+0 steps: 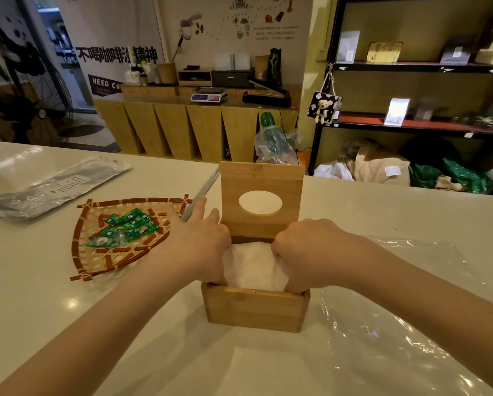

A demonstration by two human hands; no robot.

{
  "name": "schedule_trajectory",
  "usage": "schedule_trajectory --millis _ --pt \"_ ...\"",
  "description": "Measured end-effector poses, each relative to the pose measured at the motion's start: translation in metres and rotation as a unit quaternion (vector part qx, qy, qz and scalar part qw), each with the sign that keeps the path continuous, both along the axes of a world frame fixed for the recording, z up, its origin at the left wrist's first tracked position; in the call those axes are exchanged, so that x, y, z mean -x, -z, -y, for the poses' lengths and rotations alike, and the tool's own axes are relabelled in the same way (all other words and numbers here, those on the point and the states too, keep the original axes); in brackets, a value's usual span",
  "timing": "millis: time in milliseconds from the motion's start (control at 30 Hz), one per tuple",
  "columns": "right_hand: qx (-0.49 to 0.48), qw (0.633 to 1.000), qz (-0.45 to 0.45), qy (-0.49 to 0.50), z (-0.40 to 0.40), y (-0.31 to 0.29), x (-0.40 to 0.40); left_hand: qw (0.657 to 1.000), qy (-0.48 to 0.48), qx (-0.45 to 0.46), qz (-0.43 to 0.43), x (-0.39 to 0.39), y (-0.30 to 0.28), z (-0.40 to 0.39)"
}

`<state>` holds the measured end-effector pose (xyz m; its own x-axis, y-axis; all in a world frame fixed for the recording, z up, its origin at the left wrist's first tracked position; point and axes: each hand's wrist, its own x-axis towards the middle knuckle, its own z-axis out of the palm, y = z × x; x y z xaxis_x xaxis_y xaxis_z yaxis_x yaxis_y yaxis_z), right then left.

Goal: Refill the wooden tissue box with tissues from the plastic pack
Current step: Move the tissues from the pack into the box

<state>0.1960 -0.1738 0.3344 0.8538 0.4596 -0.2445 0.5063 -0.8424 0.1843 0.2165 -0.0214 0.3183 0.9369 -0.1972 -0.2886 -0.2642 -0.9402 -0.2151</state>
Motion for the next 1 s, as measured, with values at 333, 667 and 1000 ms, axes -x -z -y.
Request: schedule_trajectory --millis 333,667,1000 --pt "-0.130 0.985 0.082 -0.078 0.015 -0.012 -0.002 0.997 0.016 0.072 -0.006 0.006 -0.005 -0.002" --pt "-0.029 0.992 0.036 -0.120 0.003 0.028 -0.010 0.997 -0.019 0.073 -0.035 0.003 0.005 -0.001" --pt "-0.101 0.991 0.038 -0.083 0.010 0.016 -0.001 0.987 -0.026 0.156 0.031 0.010 0.001 -0.004"
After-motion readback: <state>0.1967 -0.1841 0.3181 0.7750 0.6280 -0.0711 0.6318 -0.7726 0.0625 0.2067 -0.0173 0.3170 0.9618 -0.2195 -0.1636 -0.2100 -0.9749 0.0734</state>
